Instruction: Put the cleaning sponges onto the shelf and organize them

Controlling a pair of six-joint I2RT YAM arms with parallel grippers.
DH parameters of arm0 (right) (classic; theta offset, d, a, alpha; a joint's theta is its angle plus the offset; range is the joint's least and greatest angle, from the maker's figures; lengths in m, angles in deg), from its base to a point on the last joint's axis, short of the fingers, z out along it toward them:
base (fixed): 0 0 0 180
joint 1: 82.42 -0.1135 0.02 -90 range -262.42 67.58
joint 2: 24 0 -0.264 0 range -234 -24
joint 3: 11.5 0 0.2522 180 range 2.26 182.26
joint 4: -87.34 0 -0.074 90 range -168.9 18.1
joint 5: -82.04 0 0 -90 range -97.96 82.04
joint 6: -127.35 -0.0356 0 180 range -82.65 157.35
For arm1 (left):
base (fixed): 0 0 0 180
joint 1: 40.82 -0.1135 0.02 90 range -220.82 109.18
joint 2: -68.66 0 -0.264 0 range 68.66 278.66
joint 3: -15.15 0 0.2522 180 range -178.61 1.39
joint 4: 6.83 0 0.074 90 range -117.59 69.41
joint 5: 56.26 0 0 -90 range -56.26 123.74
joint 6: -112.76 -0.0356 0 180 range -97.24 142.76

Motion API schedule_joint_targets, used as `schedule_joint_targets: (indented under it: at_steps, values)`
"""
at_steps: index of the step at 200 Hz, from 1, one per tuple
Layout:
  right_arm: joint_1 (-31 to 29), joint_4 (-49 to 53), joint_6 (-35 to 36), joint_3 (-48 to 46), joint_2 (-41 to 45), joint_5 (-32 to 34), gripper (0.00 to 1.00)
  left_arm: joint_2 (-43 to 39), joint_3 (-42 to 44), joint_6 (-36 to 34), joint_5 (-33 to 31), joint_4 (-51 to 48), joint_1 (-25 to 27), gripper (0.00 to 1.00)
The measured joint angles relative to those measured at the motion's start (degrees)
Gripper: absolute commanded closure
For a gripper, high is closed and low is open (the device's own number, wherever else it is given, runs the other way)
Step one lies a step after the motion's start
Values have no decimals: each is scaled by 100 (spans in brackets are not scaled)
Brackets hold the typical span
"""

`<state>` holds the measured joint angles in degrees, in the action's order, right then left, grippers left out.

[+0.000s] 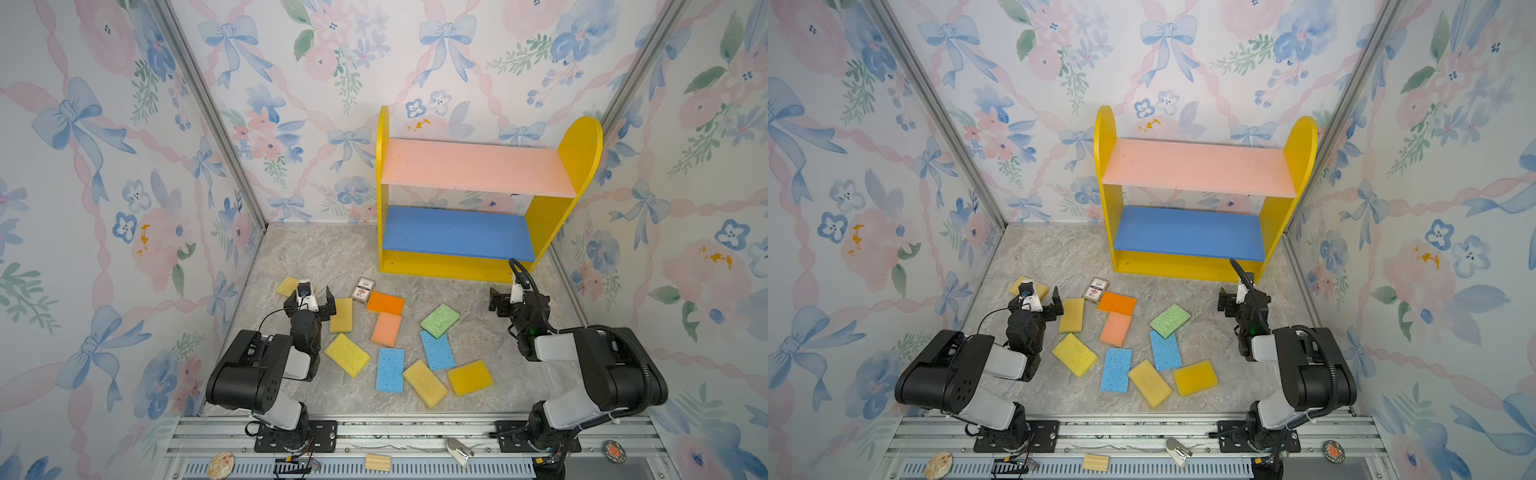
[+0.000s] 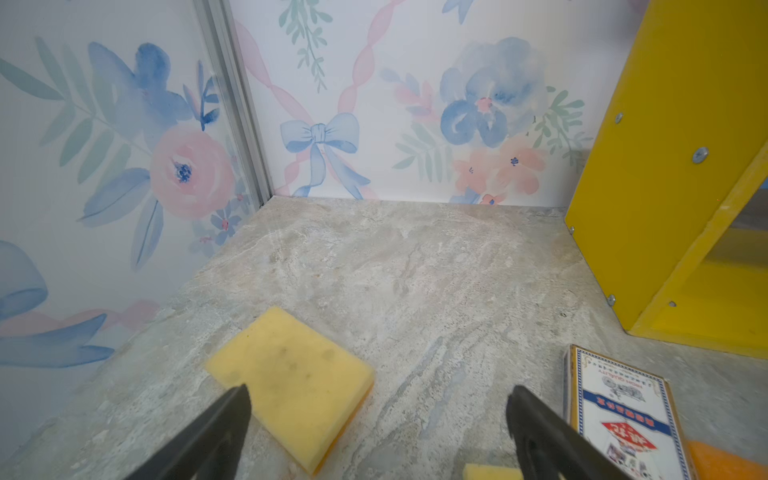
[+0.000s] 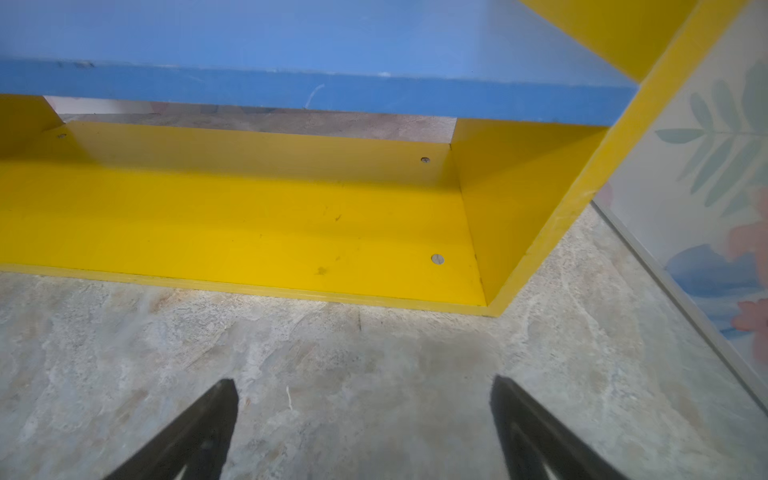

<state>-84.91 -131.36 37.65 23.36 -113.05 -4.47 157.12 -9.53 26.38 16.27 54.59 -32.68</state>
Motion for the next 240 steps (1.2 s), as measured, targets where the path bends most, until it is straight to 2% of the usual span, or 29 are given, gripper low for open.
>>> schedule_joint_targets:
  at_steps: [151,240]
  values:
    - [7,2,-2,0,0,-4,3,0,0,0,0,0,0,2]
    - [164,2,-24,2,0,-282,3,0,0,0,4,0,-4,2]
